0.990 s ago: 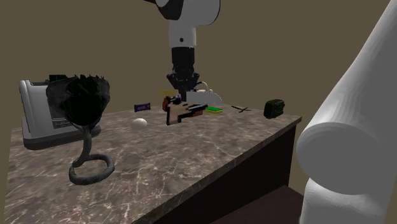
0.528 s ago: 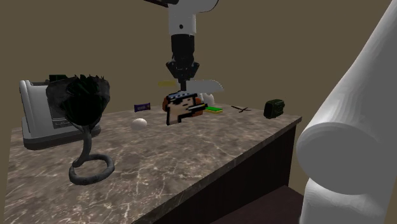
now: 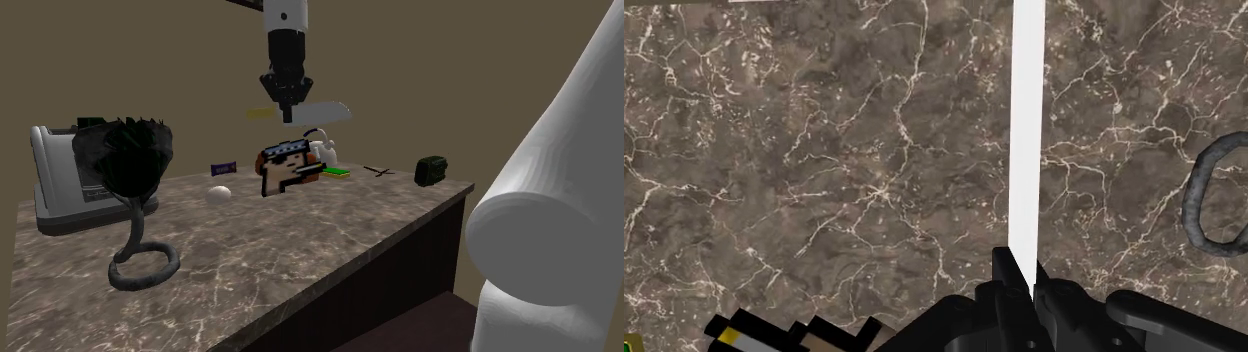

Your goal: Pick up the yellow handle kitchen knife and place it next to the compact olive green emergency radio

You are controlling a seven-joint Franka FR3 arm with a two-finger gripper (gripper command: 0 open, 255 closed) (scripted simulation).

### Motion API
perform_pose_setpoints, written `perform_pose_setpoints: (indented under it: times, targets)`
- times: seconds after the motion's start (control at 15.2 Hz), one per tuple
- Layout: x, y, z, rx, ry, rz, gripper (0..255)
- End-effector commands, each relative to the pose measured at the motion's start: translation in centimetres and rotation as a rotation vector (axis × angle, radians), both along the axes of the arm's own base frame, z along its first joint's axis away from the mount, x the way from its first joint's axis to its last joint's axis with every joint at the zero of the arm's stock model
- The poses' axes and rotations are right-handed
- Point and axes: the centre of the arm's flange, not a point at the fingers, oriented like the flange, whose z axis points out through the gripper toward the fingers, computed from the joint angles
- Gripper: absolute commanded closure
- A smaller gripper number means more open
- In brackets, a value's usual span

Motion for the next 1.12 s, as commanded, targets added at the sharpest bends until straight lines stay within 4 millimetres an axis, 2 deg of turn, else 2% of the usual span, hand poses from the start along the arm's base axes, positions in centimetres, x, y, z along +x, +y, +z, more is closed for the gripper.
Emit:
perform_pose_setpoints:
  times: [0.0, 0.59, 1.06]
  targets:
    - [0.0, -0.1, 1.0, 0.0, 0.0, 0.0, 255]
    - [0.0, -0.1, 5.5, 0.0, 0.0, 0.0, 255]
    - [1.6, -9.2, 5.5, 0.0, 0.0, 0.0, 255]
